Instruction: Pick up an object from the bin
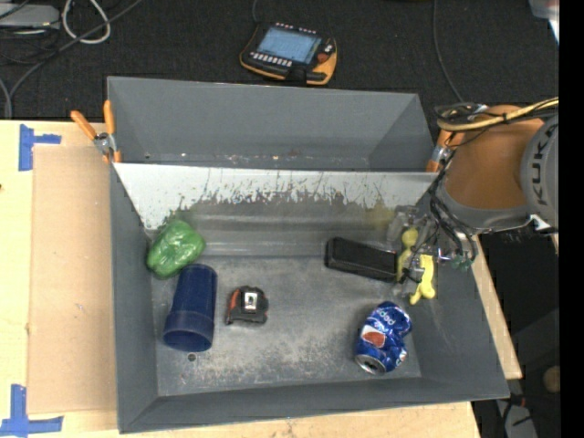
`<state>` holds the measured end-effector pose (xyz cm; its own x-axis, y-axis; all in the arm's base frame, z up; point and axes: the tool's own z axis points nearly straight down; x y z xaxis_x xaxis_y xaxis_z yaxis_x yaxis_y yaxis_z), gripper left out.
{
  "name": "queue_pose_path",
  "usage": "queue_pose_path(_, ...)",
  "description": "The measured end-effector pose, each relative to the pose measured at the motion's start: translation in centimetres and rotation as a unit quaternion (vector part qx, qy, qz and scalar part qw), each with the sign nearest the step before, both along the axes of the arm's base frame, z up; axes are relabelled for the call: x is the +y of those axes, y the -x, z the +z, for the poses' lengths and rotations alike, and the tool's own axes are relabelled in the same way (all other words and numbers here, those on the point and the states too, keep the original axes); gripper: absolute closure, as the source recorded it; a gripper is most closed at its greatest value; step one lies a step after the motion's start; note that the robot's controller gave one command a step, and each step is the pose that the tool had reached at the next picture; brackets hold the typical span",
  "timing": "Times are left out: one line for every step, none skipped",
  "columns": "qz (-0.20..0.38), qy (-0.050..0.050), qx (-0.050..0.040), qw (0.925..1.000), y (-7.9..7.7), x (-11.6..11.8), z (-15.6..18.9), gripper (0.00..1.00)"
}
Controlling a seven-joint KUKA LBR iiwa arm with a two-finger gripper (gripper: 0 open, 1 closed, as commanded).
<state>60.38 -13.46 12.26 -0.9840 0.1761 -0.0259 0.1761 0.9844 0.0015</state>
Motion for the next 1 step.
queue_pose_path(-0.018,0.0,0.0053,0.9998,0.42,-1.13,0.11,0.0)
